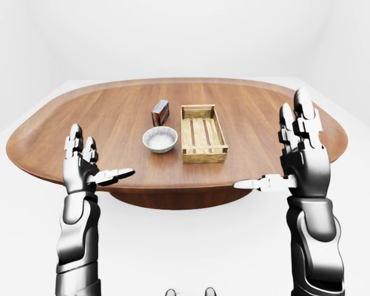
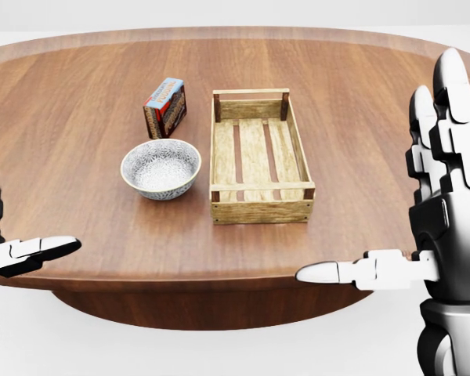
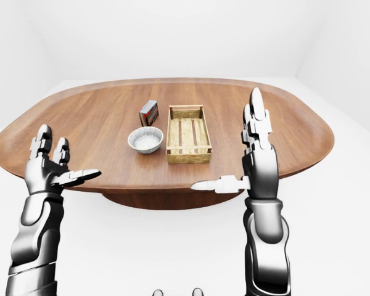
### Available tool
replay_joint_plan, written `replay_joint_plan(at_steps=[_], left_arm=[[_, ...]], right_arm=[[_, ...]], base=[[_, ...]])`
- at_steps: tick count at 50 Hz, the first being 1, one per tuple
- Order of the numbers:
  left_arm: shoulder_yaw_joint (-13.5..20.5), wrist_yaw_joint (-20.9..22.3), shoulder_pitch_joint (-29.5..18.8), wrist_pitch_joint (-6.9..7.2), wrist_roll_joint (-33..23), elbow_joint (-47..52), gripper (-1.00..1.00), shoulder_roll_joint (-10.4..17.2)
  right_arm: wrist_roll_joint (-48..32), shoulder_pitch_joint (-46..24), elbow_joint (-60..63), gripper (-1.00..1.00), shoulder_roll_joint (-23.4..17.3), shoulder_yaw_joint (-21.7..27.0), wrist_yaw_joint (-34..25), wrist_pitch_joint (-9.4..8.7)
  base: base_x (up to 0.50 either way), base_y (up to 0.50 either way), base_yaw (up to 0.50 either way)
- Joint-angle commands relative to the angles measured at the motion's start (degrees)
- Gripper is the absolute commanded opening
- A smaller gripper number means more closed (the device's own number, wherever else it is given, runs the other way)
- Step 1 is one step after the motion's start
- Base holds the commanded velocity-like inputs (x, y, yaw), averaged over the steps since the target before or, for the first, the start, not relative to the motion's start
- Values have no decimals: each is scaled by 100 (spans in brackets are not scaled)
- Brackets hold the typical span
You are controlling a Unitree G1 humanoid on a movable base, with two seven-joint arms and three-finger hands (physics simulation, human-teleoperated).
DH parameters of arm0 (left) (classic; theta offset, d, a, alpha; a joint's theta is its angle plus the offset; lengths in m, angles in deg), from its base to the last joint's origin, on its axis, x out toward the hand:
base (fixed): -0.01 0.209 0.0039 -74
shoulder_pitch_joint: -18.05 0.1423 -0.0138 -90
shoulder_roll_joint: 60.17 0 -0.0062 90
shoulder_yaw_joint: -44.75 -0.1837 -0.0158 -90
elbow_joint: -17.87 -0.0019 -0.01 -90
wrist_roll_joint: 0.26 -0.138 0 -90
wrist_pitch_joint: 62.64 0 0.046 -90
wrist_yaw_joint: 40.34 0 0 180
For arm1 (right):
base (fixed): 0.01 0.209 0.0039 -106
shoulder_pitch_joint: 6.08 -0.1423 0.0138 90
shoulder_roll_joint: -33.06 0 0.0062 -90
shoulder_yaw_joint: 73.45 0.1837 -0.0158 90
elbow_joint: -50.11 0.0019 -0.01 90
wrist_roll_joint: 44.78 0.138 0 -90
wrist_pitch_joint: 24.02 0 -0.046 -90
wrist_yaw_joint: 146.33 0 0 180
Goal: Pick up the bowl on the left and put it in the tray.
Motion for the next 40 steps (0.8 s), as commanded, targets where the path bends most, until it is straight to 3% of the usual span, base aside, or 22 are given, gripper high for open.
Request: replay_joint_plan(at_steps=[1, 27, 40], left_arm=[[113, -38, 24, 0, 77, 52, 100, 118], [171, -86, 14, 0, 81, 55, 100, 170], [159, -109, -2, 0, 67, 119, 100, 162]], right_arm=[[-115, -14, 266, 100, 65, -74, -94, 0], [-41, 79, 162, 100, 128, -71, -88, 0], [271, -23, 206, 100, 72, 21, 96, 0]], base=[[0, 50, 0], [0, 50, 0], [12, 0, 0]])
